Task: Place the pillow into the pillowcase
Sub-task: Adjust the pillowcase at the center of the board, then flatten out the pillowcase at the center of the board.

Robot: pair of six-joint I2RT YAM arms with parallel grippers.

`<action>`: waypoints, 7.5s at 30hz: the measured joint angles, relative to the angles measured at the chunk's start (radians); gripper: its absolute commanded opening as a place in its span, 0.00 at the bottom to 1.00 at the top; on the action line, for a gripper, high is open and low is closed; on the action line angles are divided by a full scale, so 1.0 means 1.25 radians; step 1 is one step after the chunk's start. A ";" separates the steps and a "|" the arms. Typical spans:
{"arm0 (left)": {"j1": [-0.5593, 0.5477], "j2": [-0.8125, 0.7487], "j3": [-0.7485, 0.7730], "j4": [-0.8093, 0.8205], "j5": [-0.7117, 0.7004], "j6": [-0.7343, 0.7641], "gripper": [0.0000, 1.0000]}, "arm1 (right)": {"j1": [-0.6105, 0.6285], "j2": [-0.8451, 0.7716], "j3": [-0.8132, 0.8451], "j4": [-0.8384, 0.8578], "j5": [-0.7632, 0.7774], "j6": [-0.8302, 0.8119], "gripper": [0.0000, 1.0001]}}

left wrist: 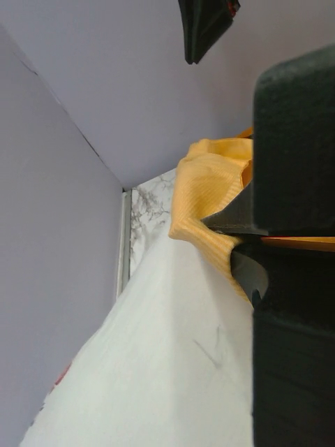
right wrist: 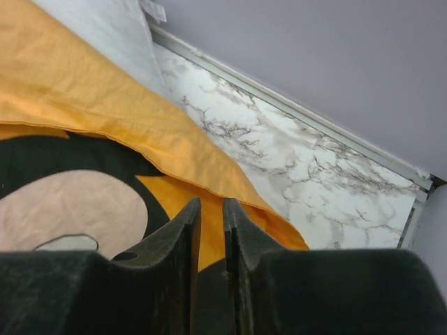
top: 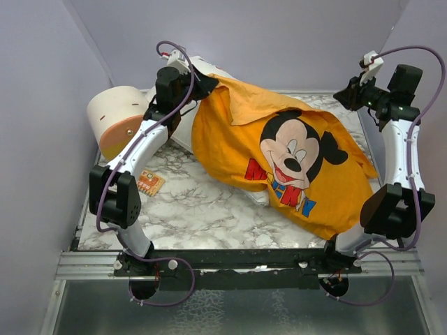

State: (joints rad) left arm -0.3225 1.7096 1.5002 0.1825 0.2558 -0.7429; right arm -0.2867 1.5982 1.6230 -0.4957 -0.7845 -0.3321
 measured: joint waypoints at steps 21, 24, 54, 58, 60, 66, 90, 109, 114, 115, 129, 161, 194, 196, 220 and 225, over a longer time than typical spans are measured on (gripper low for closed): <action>0.143 -0.150 -0.014 -0.006 0.094 0.010 0.00 | -0.035 -0.050 -0.349 0.052 -0.014 -0.200 1.00; 0.143 -0.192 -0.039 -0.012 0.116 0.019 0.00 | -0.035 -0.027 -0.350 0.095 -0.032 -0.256 1.00; 0.143 -0.274 -0.010 0.003 0.139 -0.013 0.00 | -0.002 0.206 -0.114 0.233 -0.020 -0.165 0.01; 0.143 -0.189 0.139 0.027 0.115 -0.060 0.00 | -0.002 0.085 0.002 0.177 -0.031 -0.086 0.01; 0.143 -0.136 0.237 0.043 0.103 -0.090 0.00 | -0.002 0.058 0.148 0.159 -0.027 -0.051 0.01; 0.146 0.069 0.601 0.139 0.059 -0.234 0.00 | -0.056 0.151 0.744 0.166 0.013 0.062 0.01; 0.148 -0.605 -0.623 -0.075 0.395 0.048 0.00 | -0.113 -0.501 -0.643 -0.310 -0.240 -0.708 0.01; 0.147 -0.797 -0.422 -0.564 0.150 0.256 0.16 | -0.114 -0.575 -0.581 -0.343 0.041 -0.733 0.03; 0.146 -0.786 -0.445 -0.624 0.164 0.270 0.52 | -0.115 -0.572 -0.589 -0.345 0.075 -0.738 0.32; 0.146 -0.790 -0.446 -0.640 0.157 0.274 0.53 | -0.116 -0.570 -0.589 -0.347 0.071 -0.738 0.37; 0.146 -0.780 -0.447 -0.469 0.201 0.231 0.66 | -0.116 -0.455 -0.432 -0.471 -0.170 -0.639 0.77; 0.103 -0.464 -0.549 -0.021 0.306 0.260 0.65 | -0.123 0.153 -0.448 0.262 -0.152 0.270 0.05; -0.366 -0.383 -0.372 0.010 0.165 0.315 0.72 | -0.058 -0.277 -0.183 -0.161 -0.514 -0.081 0.02; -0.365 -0.364 -0.399 0.053 0.159 0.277 0.72 | -0.045 -0.269 -0.182 -0.271 -0.504 -0.208 0.03; -0.616 -0.149 -0.570 0.379 -0.340 -0.166 0.73 | -0.031 -0.333 -0.415 -0.457 -0.458 -0.497 0.04; -0.607 -0.143 -0.528 0.343 -0.409 -0.234 0.73 | -0.031 -0.334 -0.437 -0.451 -0.457 -0.502 0.04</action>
State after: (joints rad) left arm -1.0809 1.5303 0.8402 0.6117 -0.2558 -1.0351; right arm -0.3260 1.1812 1.0763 -1.0599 -1.3560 -0.9592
